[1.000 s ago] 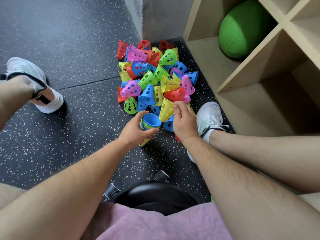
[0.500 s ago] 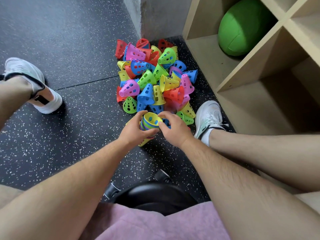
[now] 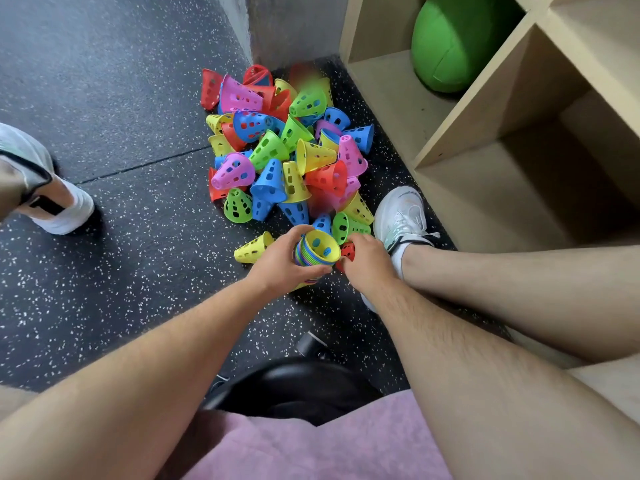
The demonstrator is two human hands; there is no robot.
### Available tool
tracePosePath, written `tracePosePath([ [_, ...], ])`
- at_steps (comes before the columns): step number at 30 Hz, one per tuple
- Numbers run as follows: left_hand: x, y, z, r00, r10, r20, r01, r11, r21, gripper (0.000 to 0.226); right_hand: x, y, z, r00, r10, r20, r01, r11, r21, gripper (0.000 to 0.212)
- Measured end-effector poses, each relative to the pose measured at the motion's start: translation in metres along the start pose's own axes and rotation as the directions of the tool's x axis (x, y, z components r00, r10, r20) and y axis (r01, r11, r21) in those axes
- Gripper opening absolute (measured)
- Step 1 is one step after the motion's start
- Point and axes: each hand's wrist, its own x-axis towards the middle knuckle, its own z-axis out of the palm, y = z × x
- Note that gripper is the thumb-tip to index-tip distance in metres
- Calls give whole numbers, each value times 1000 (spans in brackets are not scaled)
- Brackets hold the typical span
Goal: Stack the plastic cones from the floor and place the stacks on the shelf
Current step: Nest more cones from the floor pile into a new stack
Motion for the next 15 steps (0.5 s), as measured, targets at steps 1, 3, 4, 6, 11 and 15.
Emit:
tracePosePath([
  [1,0,1,1,1000,5,-3,-5,1000,-2,80,1,0,1,1000,9,5,-9,1000,-3,37],
  [3,0,0,1,1000,17,-26,-16,999,28,79,2,-2,2,999,37,14,-37,999,12,28],
  [4,0,-1,0,999,16,-35,-15,999,40,80,2,-2,3,999,48,15,-49,999,14,24],
  [6,0,-2,0,999,9,-46,-7,999,47,83,3,-4,4,998,64,20,-64,998,1,24],
  [11,1,-7,-2,999,4,-46,-2,999,44,87,6,-9,11,991,107,78,-105,994,-36,55],
  [15,1,-9,-2,999,-1,-52,3,999,39,87,5,-6,12,974,83,211,-70,995,-70,83],
])
